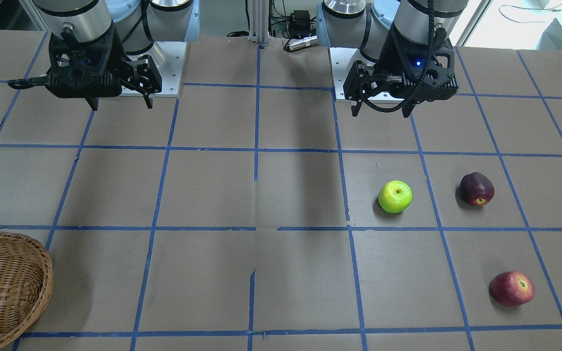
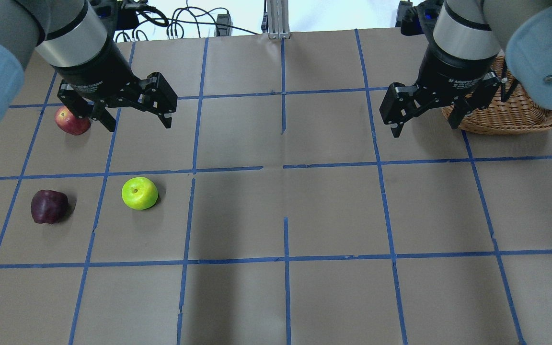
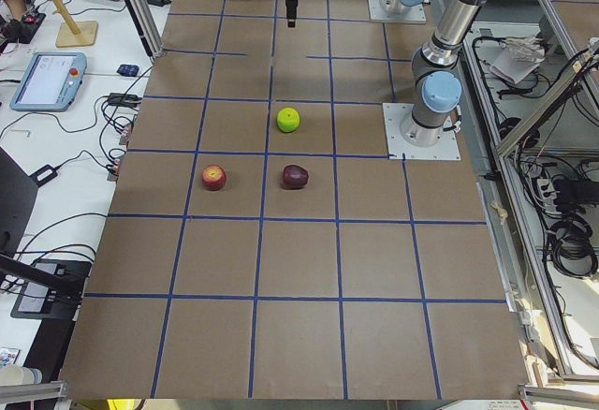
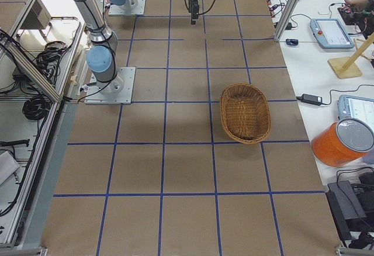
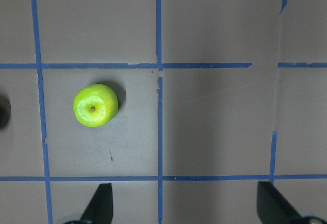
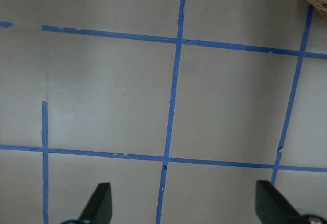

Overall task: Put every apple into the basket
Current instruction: 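Lower the left gripper toward the green apple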

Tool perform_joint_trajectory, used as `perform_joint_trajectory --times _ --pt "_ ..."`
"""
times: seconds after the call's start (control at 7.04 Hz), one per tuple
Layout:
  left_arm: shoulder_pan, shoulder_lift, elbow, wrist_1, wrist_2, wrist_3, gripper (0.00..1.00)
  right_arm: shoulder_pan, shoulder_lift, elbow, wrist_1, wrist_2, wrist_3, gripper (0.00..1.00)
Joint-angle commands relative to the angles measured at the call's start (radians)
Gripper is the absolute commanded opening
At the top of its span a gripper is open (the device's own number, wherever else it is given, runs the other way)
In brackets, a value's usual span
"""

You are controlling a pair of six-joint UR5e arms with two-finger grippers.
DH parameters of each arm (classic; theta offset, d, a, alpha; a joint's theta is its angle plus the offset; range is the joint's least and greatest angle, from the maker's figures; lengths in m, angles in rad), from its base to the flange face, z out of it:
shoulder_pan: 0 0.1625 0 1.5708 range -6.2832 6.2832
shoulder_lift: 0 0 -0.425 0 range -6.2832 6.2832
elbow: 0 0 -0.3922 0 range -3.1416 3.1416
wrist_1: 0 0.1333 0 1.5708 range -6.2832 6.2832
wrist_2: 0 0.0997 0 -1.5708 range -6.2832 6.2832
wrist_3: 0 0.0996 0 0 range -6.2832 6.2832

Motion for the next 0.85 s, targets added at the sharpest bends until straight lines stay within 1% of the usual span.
perform_joint_trajectory --times 0.0,0.28,0.43,0.57,0.71 --pt "0.004 -0.001 0.001 0.000 -0.004 0.003 1.00 0.003 0.002 0.001 -0.046 -0.003 -0.002 1.00" --pt "0.010 -0.001 -0.012 0.003 0.006 0.012 1.00 0.003 0.002 0.003 -0.040 -0.001 -0.002 1.00" --pt "0.013 -0.013 0.001 0.004 0.011 0.012 1.00 0.003 0.003 0.006 -0.043 -0.001 0.000 1.00" --pt "0.042 -0.043 -0.002 0.007 0.017 0.012 1.00 0.003 0.003 0.006 -0.045 -0.001 0.000 1.00" --pt "0.109 -0.106 -0.023 0.068 0.014 0.020 1.00 0.003 0.003 0.006 -0.042 -0.001 0.001 1.00"
